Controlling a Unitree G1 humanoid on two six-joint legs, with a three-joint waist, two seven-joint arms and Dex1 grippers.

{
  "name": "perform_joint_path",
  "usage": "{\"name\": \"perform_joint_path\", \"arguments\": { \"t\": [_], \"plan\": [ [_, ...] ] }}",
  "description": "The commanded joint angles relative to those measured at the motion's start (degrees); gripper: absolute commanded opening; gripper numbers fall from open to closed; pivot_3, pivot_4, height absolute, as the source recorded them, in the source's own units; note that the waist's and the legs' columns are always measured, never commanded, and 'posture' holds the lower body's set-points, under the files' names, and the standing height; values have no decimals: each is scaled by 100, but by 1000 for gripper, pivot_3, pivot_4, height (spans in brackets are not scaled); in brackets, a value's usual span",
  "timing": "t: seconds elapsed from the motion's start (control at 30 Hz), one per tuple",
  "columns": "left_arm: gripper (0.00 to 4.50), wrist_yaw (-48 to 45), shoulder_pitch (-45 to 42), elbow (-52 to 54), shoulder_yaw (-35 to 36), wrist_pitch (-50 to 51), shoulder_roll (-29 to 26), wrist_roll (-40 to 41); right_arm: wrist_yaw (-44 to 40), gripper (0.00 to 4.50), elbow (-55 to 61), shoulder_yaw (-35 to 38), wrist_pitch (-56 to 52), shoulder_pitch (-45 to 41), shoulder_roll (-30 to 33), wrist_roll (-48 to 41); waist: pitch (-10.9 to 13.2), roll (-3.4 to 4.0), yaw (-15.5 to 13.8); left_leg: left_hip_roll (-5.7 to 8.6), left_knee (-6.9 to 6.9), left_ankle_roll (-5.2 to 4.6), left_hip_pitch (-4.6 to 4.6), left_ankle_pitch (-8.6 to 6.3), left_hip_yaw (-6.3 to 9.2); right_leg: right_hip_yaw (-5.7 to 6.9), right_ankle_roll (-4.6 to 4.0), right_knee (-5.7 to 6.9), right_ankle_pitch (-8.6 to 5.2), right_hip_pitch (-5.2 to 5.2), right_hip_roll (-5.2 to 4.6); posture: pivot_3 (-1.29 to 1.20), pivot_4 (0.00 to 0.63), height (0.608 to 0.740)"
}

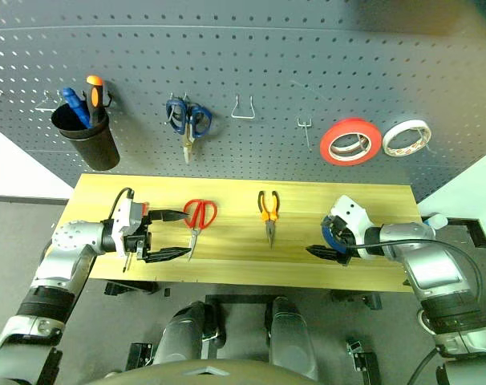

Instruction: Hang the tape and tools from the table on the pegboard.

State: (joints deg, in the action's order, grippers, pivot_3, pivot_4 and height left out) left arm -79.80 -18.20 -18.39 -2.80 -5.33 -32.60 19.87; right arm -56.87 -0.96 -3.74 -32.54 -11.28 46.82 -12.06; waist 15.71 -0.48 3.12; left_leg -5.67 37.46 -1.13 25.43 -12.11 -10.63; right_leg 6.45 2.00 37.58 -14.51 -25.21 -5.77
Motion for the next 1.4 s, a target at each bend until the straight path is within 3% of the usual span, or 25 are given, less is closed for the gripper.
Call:
{"name": "perform_joint_path", "arguments": {
  "t": [0.03, 0.43, 0.7, 1.07, 1.2, 1.4],
  "plan": [
    [4439, 85, -138, 111, -138, 80, 63, -116, 201, 4500, -68, 125, -117, -65, 128, 121, 101, 6, 36, 3, -2, -1, 3, 0, -1, -1, 1, 0, 0, 0, -4, -164, 398, 730],
    [4439, 793, -447, 583, -690, 277, 310, -810, 367, 4500, -991, -116, -98, -770, 60, 507, 551, -5, 118, 3, -10, 7, -1, 8, -17, -6, 31, 18, 9, -10, -2, -159, 438, 730],
    [4439, 1515, -685, 1062, -970, 812, 541, -1196, 580, 4500, -1827, -515, -57, -1272, -239, 946, 655, -11, 105, 5, -9, 10, -1, 12, -21, -7, 40, 37, 5, -18, -8, -147, 446, 730],
    [4439, 2073, -950, 1486, -1211, 1364, 911, -1347, 620, 4500, -2002, -700, -165, -1403, -377, 1246, 669, -32, 97, 5, -11, 14, -6, 17, -22, -8, 44, 40, 3, -14, -9, -137, 433, 730],
    [4500, 2123, -1014, 1632, -1228, 1563, 862, -1357, 603, 3676, -1832, -756, -185, -1319, -380, 1306, 669, -33, 95, 5, -15, 14, -6, 17, -21, -8, 45, 39, 3, -16, -9, -138, 424, 730],
    [4500, 1967, -1028, 1903, -1265, 1846, 750, -1218, 499, 1662, -1521, -733, -338, -1202, -377, 1286, 669, -33, 94, 5, -31, 19, -5, 19, -21, -6, 55, 39, -3, -20, -7, -138, 408, 730]
  ]
}}
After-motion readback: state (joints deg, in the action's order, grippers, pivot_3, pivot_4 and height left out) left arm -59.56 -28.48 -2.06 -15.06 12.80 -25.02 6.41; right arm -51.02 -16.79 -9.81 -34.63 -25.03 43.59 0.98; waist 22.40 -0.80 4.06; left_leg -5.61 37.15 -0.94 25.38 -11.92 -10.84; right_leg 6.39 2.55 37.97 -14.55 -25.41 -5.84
